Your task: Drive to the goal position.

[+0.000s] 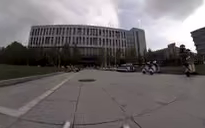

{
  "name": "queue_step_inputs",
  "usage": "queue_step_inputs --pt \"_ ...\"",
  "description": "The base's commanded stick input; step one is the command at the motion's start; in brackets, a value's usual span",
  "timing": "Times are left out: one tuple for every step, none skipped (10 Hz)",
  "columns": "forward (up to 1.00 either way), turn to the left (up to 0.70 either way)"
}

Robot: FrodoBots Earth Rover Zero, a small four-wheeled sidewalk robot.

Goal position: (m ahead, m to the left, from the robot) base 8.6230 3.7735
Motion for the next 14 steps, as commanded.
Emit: queue_step_inputs --pt "0.7 0.0" --pt "0.7 0.05" --pt "0.7 0.35" --pt "0.7 0.35" --pt "0.7 0.35" --pt "0.7 0.0" --pt "0.7 0.0" --pt "0.7 0.0" --pt "0.7 0.0" --pt "0.7 0.0" --pt "0.7 0.0" --pt "0.7 0.0" --pt "0.7 0.0" --pt "0.7 0.0"
